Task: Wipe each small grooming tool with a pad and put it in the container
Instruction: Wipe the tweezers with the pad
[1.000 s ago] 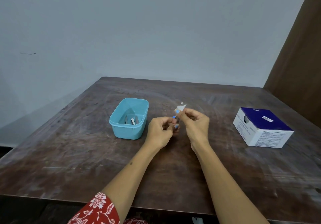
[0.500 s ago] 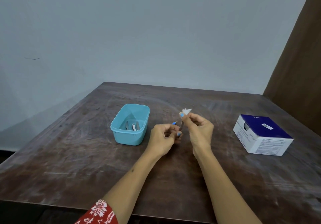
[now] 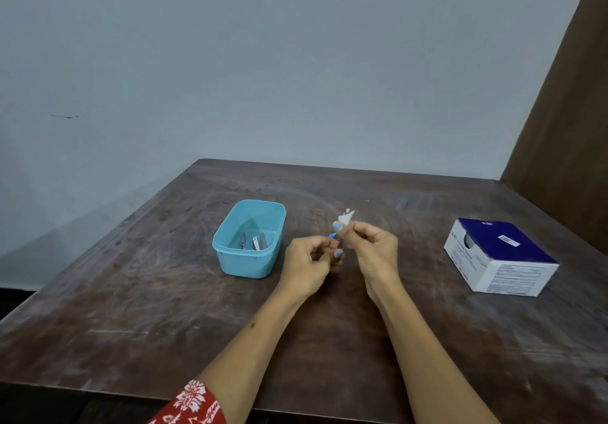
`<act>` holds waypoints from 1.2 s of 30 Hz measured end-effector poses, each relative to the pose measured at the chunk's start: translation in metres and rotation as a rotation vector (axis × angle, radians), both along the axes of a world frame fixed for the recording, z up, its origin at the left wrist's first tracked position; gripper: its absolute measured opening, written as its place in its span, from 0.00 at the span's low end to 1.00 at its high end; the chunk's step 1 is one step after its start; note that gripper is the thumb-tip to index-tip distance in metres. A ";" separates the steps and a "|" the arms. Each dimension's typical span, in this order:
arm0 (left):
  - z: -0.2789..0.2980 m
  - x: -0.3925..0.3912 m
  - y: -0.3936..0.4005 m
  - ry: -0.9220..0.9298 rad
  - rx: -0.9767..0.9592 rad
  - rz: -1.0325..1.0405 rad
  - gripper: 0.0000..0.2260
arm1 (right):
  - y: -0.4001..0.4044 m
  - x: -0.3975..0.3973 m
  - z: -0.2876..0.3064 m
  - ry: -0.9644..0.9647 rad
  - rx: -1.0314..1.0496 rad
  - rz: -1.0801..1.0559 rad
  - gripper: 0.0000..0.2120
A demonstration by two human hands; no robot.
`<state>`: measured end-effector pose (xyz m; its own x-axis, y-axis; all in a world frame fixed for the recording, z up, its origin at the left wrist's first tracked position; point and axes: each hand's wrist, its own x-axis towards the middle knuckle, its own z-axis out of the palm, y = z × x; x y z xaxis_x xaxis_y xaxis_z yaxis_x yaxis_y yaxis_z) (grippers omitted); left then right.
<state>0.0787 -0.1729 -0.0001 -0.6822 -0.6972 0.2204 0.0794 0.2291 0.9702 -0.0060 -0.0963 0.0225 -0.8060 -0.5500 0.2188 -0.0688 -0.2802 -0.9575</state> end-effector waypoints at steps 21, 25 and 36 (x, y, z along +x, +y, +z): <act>0.002 0.000 -0.002 0.062 0.050 0.067 0.07 | -0.002 -0.004 -0.004 0.126 0.058 0.022 0.07; 0.002 0.002 -0.003 0.055 0.011 0.068 0.08 | 0.000 -0.005 -0.005 0.162 0.093 0.048 0.06; 0.012 0.007 0.013 0.135 -0.602 0.413 0.12 | 0.002 -0.004 -0.011 0.846 0.304 -0.329 0.06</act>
<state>0.0857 -0.1597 0.0121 -0.3311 -0.6230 0.7087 -0.0189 0.7553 0.6551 -0.0104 -0.0944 0.0120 -0.5701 -0.4534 0.6851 -0.8025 0.1287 -0.5826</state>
